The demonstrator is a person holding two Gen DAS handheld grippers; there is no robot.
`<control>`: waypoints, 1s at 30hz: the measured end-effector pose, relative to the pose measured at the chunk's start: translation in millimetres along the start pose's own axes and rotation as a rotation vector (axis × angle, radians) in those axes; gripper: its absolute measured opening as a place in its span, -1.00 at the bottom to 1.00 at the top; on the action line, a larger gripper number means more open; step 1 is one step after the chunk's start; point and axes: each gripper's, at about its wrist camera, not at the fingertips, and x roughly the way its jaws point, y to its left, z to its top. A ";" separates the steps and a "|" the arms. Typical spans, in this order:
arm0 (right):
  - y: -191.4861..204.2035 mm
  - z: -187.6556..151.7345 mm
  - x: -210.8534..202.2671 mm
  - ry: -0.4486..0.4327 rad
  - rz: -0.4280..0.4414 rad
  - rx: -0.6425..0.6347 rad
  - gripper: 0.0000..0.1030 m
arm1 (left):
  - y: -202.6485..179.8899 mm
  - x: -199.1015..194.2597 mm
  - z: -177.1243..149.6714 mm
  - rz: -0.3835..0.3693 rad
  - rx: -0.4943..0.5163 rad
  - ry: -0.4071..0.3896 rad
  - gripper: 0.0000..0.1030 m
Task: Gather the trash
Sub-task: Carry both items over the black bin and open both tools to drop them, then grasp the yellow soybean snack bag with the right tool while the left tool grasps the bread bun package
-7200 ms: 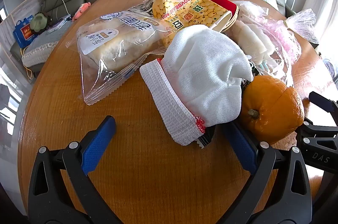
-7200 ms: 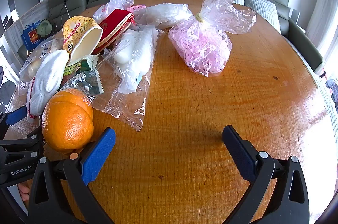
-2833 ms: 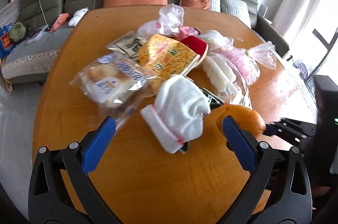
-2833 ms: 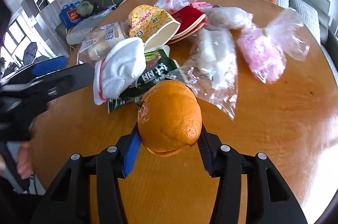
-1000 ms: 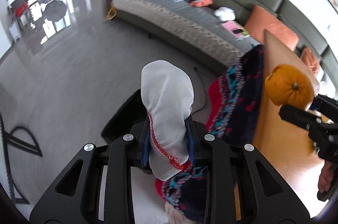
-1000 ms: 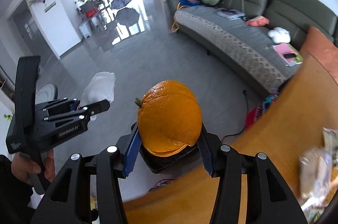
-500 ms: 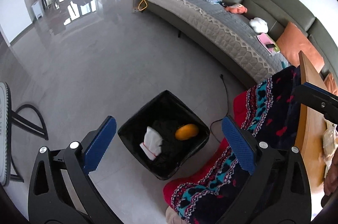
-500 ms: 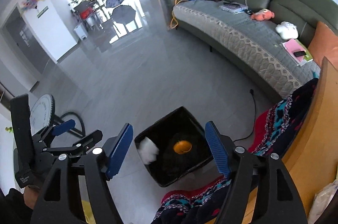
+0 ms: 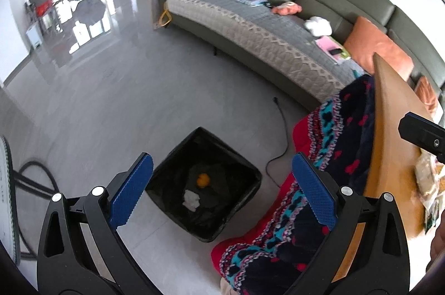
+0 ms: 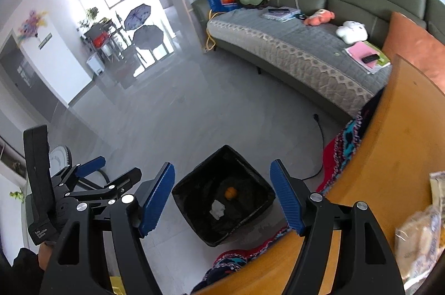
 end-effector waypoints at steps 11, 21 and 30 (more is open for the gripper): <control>-83.9 -40.7 -83.6 -0.080 -0.112 0.118 0.42 | -112.3 -15.7 -3.1 -0.157 0.141 0.005 0.88; -198.7 -85.8 -157.4 -0.115 -0.256 0.240 0.43 | -234.6 -30.4 -24.8 -0.286 0.273 0.041 0.88; -286.8 -126.5 -171.2 -0.016 -0.250 0.252 0.43 | -307.4 -37.7 -39.6 -0.287 0.294 0.064 0.88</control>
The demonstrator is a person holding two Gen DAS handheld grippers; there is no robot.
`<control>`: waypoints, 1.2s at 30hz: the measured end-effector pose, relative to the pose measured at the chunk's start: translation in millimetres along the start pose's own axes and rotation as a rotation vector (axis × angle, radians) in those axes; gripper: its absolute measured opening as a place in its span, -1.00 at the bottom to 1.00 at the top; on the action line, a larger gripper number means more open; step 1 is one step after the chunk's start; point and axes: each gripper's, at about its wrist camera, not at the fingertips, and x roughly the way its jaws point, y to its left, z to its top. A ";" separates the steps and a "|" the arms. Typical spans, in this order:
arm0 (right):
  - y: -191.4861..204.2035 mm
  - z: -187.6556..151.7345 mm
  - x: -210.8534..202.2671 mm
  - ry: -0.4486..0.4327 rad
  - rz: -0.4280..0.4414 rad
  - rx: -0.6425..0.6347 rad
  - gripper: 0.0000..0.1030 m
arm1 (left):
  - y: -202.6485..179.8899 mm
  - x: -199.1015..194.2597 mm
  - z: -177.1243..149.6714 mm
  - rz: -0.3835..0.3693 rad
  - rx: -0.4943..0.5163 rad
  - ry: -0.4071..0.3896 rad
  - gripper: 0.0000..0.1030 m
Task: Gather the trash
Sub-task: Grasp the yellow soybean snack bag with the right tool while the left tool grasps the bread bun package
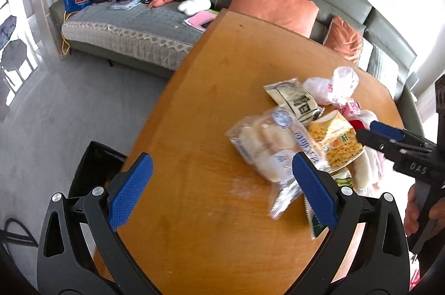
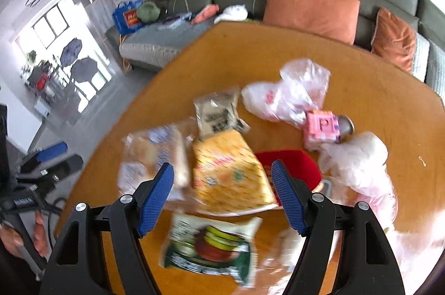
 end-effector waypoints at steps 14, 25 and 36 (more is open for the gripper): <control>-18.6 -3.2 40.2 0.135 0.239 -0.096 -0.50 | -57.2 31.9 11.7 0.112 -0.037 0.079 0.88; -36.5 9.0 -20.1 -0.103 0.160 -0.029 -0.63 | -88.4 80.4 17.1 0.197 0.012 0.177 0.88; -44.1 9.5 -22.7 -0.098 0.147 0.043 -0.63 | -74.1 103.4 13.2 0.174 -0.040 0.224 0.81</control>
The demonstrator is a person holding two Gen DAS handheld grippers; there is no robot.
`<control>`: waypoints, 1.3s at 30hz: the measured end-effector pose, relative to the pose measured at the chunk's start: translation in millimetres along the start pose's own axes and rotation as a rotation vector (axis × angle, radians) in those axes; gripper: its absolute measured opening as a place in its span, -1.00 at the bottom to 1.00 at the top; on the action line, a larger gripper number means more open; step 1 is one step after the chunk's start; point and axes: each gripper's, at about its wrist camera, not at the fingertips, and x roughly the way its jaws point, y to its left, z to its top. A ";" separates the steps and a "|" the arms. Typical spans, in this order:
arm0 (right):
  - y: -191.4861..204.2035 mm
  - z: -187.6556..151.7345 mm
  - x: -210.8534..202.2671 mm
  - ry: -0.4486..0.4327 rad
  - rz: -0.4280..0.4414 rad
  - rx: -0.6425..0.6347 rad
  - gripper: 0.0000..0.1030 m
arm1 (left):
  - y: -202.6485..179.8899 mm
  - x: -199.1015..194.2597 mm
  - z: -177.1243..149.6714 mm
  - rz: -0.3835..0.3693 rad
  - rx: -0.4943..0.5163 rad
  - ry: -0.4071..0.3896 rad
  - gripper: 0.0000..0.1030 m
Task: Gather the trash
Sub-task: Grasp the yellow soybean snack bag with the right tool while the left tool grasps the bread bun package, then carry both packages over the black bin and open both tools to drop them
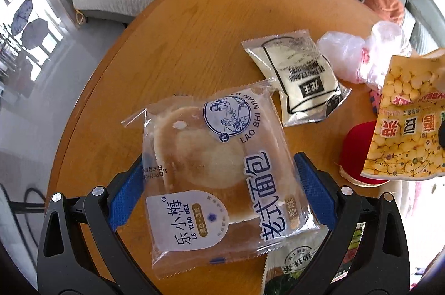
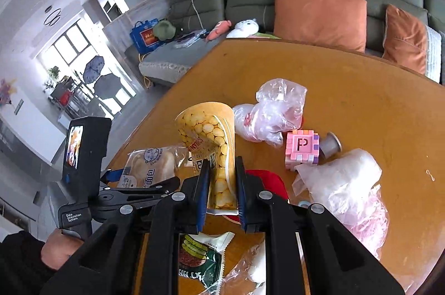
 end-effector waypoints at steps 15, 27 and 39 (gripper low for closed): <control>53.6 7.4 0.7 -0.023 -0.024 -0.013 -0.63 | 51.8 -46.5 -32.6 -0.148 0.086 -0.072 0.44; 152.3 14.4 34.1 0.003 0.044 -0.103 -0.63 | 133.6 -77.4 -54.9 -0.125 -0.022 -0.119 0.44; 275.8 18.9 94.2 0.083 0.155 -0.249 -0.62 | 272.3 -84.6 -76.4 -0.020 -0.225 -0.135 0.44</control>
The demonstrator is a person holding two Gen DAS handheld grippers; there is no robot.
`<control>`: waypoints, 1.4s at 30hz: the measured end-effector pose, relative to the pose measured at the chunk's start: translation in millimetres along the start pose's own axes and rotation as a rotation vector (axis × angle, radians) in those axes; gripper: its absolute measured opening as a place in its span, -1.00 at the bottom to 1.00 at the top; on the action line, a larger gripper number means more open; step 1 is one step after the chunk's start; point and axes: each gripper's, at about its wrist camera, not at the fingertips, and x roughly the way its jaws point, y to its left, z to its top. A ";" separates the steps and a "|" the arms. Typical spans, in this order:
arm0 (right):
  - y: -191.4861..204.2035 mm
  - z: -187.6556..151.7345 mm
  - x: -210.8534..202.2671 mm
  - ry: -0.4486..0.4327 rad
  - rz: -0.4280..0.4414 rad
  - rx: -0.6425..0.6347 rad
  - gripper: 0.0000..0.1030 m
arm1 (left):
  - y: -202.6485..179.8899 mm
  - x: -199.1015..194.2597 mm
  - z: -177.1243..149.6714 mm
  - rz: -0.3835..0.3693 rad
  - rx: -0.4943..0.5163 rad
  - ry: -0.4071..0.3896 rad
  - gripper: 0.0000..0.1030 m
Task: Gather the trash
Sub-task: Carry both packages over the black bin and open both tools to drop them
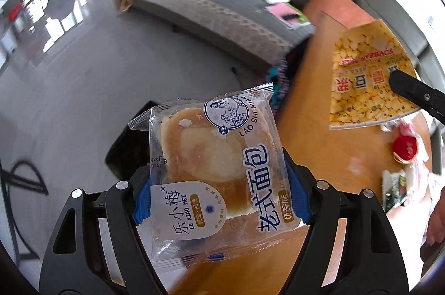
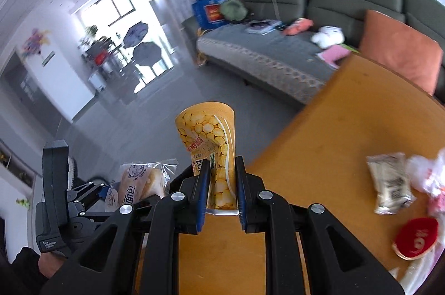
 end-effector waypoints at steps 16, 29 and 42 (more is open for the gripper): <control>97.1 17.6 103.4 0.139 0.087 -0.098 -0.38 | 110.8 12.5 14.7 0.121 -0.104 0.016 0.89; 106.0 38.5 134.2 0.168 0.001 -0.081 0.33 | 138.3 20.3 30.0 0.179 -0.117 0.003 0.89; 71.8 26.3 110.5 0.162 -0.016 -0.021 0.48 | 115.5 11.5 29.8 0.160 -0.093 -0.005 0.89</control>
